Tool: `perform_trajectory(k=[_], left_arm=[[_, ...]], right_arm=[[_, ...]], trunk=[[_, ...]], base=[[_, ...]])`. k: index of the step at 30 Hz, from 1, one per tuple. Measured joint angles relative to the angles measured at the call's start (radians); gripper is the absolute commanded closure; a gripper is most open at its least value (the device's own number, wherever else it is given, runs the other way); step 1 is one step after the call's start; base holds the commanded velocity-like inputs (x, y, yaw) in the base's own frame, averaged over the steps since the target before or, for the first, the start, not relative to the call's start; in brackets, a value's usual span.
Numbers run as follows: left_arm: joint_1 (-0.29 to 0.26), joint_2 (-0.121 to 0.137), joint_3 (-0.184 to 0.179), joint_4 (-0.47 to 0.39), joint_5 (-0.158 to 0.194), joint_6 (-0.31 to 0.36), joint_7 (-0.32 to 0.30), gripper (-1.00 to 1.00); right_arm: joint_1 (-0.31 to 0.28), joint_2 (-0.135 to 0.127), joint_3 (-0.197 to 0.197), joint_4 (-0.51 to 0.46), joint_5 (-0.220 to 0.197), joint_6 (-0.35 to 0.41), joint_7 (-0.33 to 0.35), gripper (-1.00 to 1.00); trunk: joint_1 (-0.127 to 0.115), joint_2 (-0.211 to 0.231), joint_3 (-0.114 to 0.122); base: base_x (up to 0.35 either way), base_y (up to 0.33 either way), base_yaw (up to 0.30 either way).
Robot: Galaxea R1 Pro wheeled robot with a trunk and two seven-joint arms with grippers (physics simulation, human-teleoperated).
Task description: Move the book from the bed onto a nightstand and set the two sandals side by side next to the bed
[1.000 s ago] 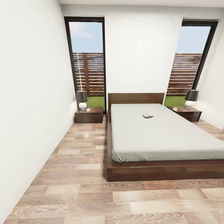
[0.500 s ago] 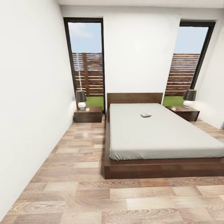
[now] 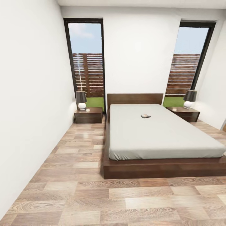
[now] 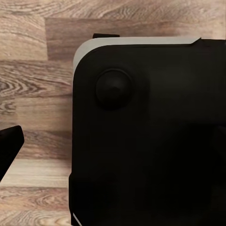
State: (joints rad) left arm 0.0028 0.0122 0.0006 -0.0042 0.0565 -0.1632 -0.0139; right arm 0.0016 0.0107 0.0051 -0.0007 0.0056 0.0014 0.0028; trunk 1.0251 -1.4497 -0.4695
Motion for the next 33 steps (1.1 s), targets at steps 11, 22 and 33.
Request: perform_trajectory(k=[11, 22, 33], left_arm=[[0.0, 0.0, 0.0, 0.0, 0.0, 0.0, 0.0, -1.0], [0.0, 0.0, 0.001, 0.0, 0.0, 0.0, 0.0, -1.0], [0.0, 0.0, 0.001, 0.0, 0.0, 0.001, 0.0, -1.0]], right_arm=[[0.0, -0.001, 0.0, 0.0, 0.0, 0.0, 0.0, -1.0], [0.0, -0.001, 0.0, -0.001, 0.0, 0.0, 0.0, -1.0], [0.0, -0.001, 0.001, -0.001, 0.0, 0.0, 0.0, -1.0]], trunk=[[0.0, 0.0, 0.0], [0.0, 0.0, 0.0], [0.0, 0.0, 0.0]], base=[[-0.01, -0.009, 0.0], [-0.002, -0.006, 0.0], [0.0, -0.093, 0.0]])
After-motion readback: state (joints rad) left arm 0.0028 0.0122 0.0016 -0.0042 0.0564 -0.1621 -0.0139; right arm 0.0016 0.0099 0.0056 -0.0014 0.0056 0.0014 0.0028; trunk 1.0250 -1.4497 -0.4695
